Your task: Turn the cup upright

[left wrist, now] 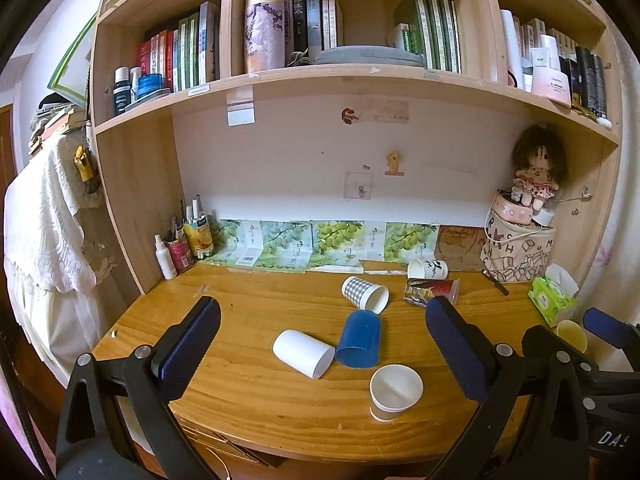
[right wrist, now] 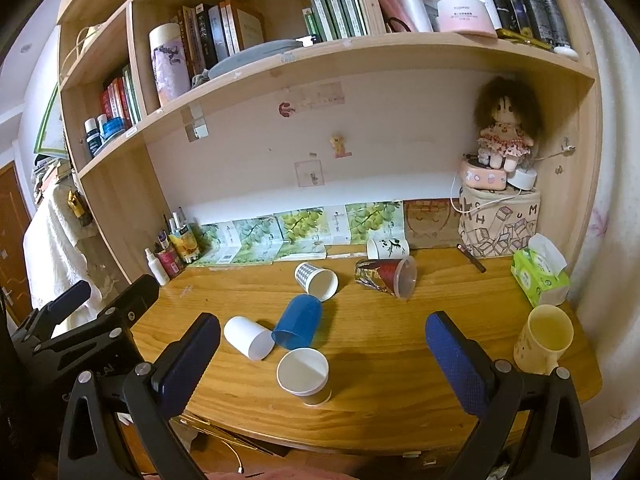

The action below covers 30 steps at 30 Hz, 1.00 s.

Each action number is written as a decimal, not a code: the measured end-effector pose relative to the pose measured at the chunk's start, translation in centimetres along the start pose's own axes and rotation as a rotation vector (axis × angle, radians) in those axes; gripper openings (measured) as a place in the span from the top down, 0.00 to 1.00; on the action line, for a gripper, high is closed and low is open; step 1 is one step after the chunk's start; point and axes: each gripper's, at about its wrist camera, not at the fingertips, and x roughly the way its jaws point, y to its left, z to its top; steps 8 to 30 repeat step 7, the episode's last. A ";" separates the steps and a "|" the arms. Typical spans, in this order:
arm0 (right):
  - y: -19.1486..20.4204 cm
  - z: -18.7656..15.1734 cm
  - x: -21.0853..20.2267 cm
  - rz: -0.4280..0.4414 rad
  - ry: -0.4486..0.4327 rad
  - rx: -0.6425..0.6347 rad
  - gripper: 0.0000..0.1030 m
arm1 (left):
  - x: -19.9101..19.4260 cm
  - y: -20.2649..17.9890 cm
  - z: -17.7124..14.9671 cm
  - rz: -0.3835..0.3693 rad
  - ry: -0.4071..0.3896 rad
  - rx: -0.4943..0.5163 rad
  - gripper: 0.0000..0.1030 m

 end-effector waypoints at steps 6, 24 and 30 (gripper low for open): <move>-0.5 0.2 0.8 0.003 0.023 0.006 0.00 | 0.8 -0.3 0.3 0.007 0.014 -0.004 0.00; -0.6 0.2 1.0 0.004 0.026 0.005 0.00 | 0.9 -0.4 0.4 0.006 0.017 -0.005 0.00; -0.6 0.2 1.0 0.004 0.026 0.005 0.00 | 0.9 -0.4 0.4 0.006 0.017 -0.005 0.00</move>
